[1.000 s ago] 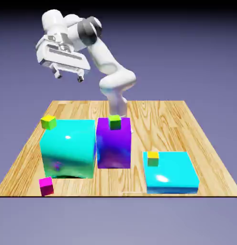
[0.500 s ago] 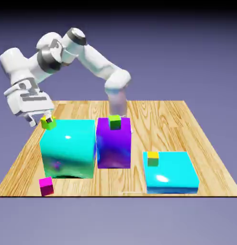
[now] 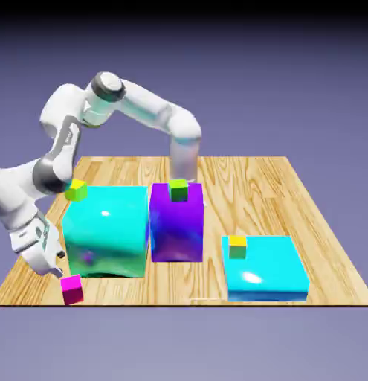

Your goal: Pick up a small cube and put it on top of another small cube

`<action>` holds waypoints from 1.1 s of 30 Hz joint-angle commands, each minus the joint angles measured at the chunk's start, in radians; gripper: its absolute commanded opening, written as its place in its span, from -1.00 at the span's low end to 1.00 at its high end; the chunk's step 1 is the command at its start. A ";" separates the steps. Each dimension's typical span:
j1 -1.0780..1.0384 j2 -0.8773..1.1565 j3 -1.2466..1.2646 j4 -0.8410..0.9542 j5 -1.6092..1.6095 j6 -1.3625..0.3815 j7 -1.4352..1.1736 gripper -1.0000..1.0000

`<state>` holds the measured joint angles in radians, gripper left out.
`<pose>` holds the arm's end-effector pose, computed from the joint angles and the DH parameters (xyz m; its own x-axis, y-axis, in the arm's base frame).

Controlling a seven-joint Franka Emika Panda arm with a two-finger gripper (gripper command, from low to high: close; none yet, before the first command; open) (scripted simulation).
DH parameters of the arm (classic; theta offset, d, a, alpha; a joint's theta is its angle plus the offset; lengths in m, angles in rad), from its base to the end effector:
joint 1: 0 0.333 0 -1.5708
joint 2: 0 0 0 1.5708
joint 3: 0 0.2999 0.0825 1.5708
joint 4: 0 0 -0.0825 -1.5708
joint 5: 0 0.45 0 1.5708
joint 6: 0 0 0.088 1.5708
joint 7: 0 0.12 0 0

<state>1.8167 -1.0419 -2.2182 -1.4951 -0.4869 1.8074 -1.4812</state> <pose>0.5962 -0.3741 0.1380 0.4433 0.8341 0.3284 0.8846 -0.3480 -0.3104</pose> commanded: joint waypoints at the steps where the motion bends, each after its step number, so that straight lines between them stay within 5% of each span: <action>1: 0.016 -0.004 -0.019 0.011 -0.004 -0.011 -0.019 0.00; 5: 0.026 -0.070 -0.067 -0.060 -0.053 0.116 0.001 0.00; 6: 0.026 -0.070 -0.067 -0.060 -0.053 0.116 0.001 -1.00; 11: 0.020 -0.001 0.020 0.009 -0.004 -0.028 -0.006 -1.00; 33: -0.736 0.433 0.747 -0.413 -0.158 -0.402 -0.946 -1.00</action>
<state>1.0805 -0.6086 -1.4716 -1.9084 -0.6472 1.4057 -2.4278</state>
